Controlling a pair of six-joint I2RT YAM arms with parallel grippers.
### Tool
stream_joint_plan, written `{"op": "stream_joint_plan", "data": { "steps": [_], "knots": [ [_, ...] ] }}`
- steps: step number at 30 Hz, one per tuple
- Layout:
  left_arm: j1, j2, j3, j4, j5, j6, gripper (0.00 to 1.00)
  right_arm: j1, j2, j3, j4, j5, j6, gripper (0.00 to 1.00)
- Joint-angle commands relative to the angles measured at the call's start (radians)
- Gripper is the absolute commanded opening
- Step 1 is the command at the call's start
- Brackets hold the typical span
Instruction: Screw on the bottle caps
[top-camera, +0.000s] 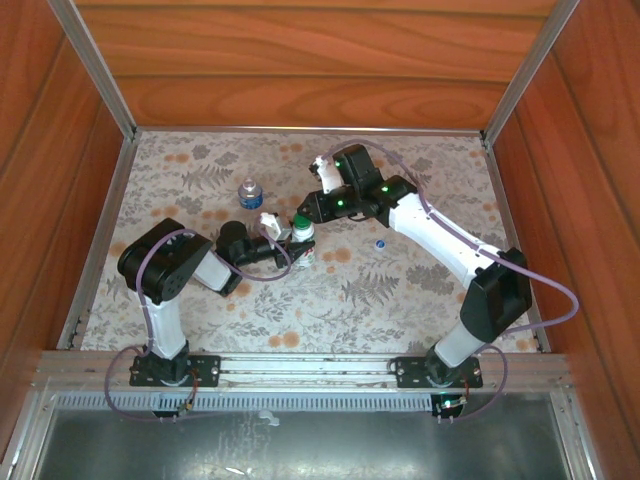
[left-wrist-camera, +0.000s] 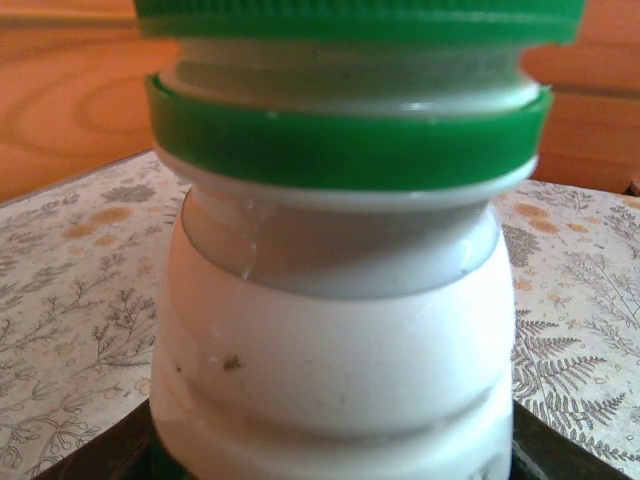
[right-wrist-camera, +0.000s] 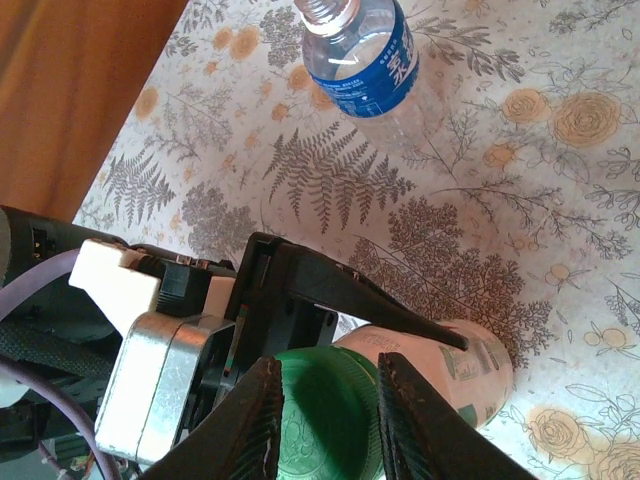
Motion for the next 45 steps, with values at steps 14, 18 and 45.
{"op": "stream_joint_plan", "data": {
  "steps": [14, 18, 45],
  "knots": [
    [0.007, 0.009, -0.006, -0.018, -0.001, -0.013, 0.54, -0.005, -0.134, -0.182, 0.092, -0.214, 0.029, 0.23],
    [0.007, 0.01, -0.005, -0.018, -0.003, -0.014, 0.54, -0.003, -0.176, -0.225, 0.098, -0.234, 0.034, 0.23],
    [0.008, 0.015, -0.005, -0.02, 0.001, -0.012, 0.54, -0.011, 0.005, -0.04, -0.089, -0.063, -0.063, 0.39]
  ]
}}
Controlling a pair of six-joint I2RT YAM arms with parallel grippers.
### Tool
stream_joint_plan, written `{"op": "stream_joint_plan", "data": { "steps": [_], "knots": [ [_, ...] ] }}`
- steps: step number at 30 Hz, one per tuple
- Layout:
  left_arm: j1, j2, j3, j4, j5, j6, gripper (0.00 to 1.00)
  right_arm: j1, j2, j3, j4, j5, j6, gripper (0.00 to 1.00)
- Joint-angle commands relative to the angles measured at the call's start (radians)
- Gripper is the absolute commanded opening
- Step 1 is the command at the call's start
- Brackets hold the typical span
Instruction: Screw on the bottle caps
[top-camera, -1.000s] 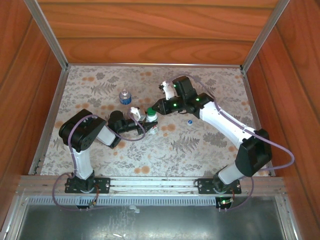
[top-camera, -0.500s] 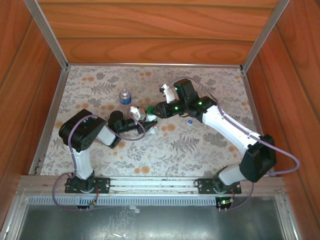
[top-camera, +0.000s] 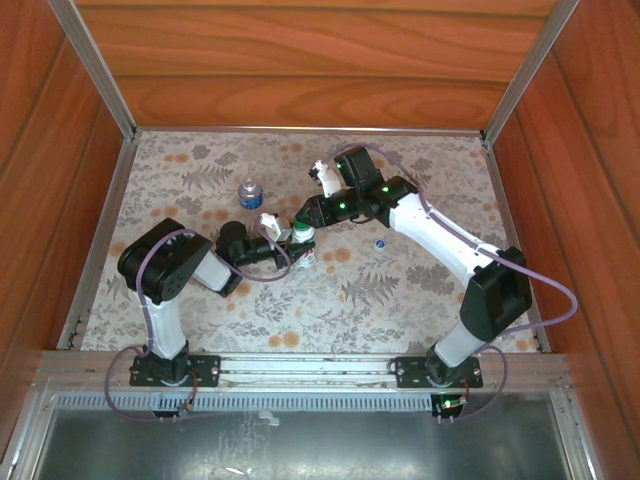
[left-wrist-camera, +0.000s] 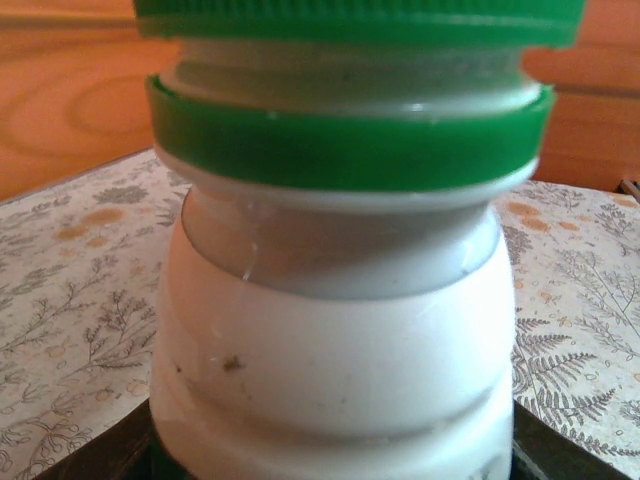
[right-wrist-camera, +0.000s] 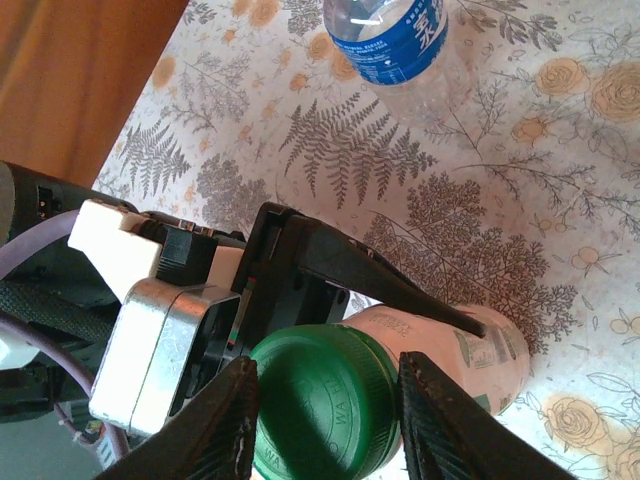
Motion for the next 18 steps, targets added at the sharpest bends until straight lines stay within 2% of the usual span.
{"op": "stream_joint_plan", "data": {
  "steps": [1, 11, 18],
  "knots": [
    [0.007, 0.016, -0.003, -0.023, -0.007, -0.006, 0.54, -0.003, -0.001, -0.022, -0.077, 0.006, -0.022, 0.38],
    [0.009, 0.01, -0.008, -0.022, -0.01, -0.008, 0.54, 0.023, 0.005, -0.026, -0.127, 0.008, -0.018, 0.32],
    [0.009, 0.02, -0.003, -0.023, -0.012, -0.008, 0.54, 0.039, -0.116, -0.113, -0.038, -0.051, 0.052, 0.32]
  ]
}}
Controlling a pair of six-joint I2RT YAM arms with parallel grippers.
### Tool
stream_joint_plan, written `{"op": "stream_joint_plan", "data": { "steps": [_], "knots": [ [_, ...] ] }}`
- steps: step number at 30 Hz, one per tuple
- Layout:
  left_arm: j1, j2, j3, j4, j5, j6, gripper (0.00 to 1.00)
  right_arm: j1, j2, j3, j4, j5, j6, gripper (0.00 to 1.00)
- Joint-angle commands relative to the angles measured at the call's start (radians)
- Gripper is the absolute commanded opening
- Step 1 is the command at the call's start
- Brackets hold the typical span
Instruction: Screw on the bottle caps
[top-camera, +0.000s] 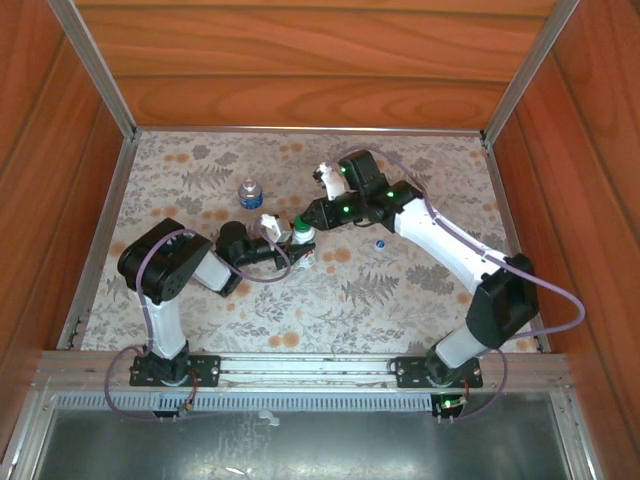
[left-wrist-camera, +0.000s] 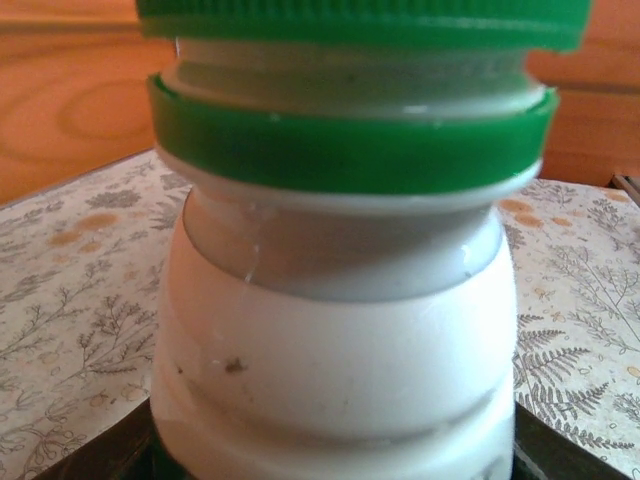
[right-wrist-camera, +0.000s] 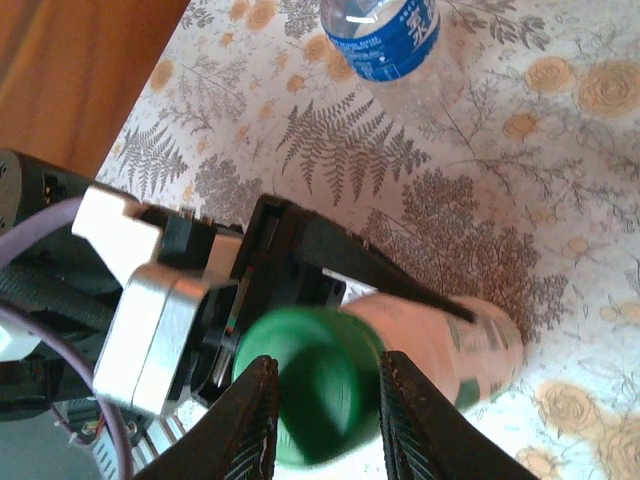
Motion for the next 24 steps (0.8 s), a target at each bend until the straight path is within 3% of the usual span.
{"op": "stream_joint_plan", "data": {
  "steps": [1, 6, 11, 13, 16, 24],
  "knots": [
    [0.008, 0.02, -0.002, -0.024, -0.02, -0.013, 0.54, 0.037, -0.061, -0.052, -0.04, -0.078, 0.038, 0.32],
    [0.008, 0.017, -0.002, -0.024, -0.019, -0.016, 0.54, 0.041, -0.121, -0.079, -0.002, 0.012, 0.025, 0.36],
    [0.008, 0.011, -0.008, -0.024, -0.018, -0.015, 0.54, 0.03, -0.117, -0.088, 0.038, 0.124, -0.006, 0.64],
    [0.008, 0.011, -0.006, -0.024, -0.018, -0.016, 0.54, 0.025, -0.095, -0.073, 0.051, 0.13, -0.017, 0.71],
    [0.008, 0.01, -0.006, -0.024, -0.017, -0.015, 0.54, 0.021, -0.057, -0.049, 0.078, 0.119, -0.027, 0.71],
    [0.01, 0.012, -0.006, -0.023, -0.019, -0.018, 0.54, 0.02, 0.015, 0.014, 0.115, 0.054, -0.039, 0.56]
  ]
}}
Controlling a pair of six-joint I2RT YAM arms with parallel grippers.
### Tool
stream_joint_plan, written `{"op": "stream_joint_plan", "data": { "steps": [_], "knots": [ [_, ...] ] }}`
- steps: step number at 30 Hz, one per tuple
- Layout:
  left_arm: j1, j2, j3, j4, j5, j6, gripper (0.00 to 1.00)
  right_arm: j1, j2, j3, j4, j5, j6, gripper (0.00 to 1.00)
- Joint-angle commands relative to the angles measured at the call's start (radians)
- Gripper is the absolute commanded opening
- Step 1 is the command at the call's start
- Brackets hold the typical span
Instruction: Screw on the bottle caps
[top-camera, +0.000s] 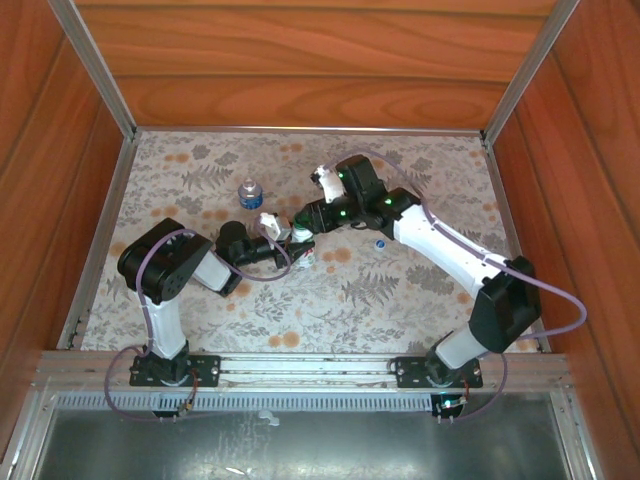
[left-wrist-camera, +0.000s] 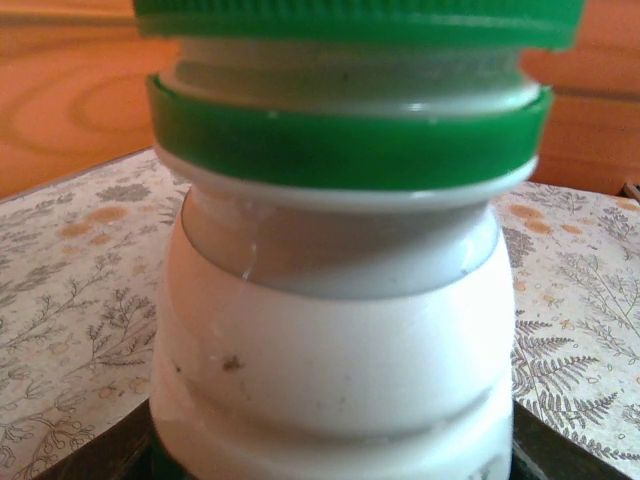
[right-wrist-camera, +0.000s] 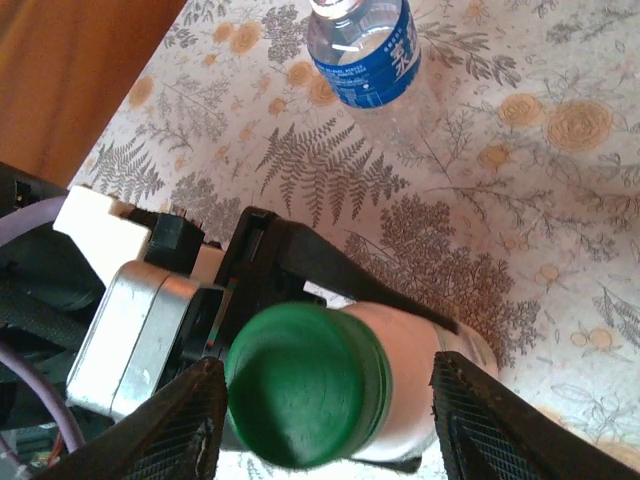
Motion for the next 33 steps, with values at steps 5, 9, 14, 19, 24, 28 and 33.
{"op": "stream_joint_plan", "data": {
  "steps": [5, 9, 14, 19, 24, 28, 33],
  "knots": [
    [0.01, 0.014, -0.003, -0.023, -0.009, -0.012, 0.54, -0.002, -0.004, 0.024, 0.0, -0.078, -0.022, 0.5],
    [0.01, 0.015, -0.002, -0.023, -0.009, -0.016, 0.54, 0.008, -0.036, -0.017, -0.005, -0.111, -0.017, 0.45],
    [0.011, 0.018, 0.001, -0.024, -0.008, -0.02, 0.54, 0.034, -0.07, -0.048, -0.015, -0.122, -0.018, 0.44],
    [0.011, 0.01, 0.003, -0.023, -0.002, -0.028, 0.54, 0.039, -0.11, -0.071, -0.028, -0.095, -0.02, 0.44],
    [0.014, -0.012, 0.012, -0.024, 0.059, -0.1, 0.54, 0.038, -0.155, -0.074, -0.04, -0.011, -0.073, 0.55],
    [0.021, -0.041, 0.036, -0.027, 0.207, -0.215, 0.54, 0.028, -0.177, -0.074, -0.033, -0.002, -0.186, 0.67],
    [0.021, -0.085, 0.045, -0.032, 0.287, -0.265, 0.54, -0.014, -0.169, -0.046, -0.044, -0.145, -0.351, 0.69]
  ]
}}
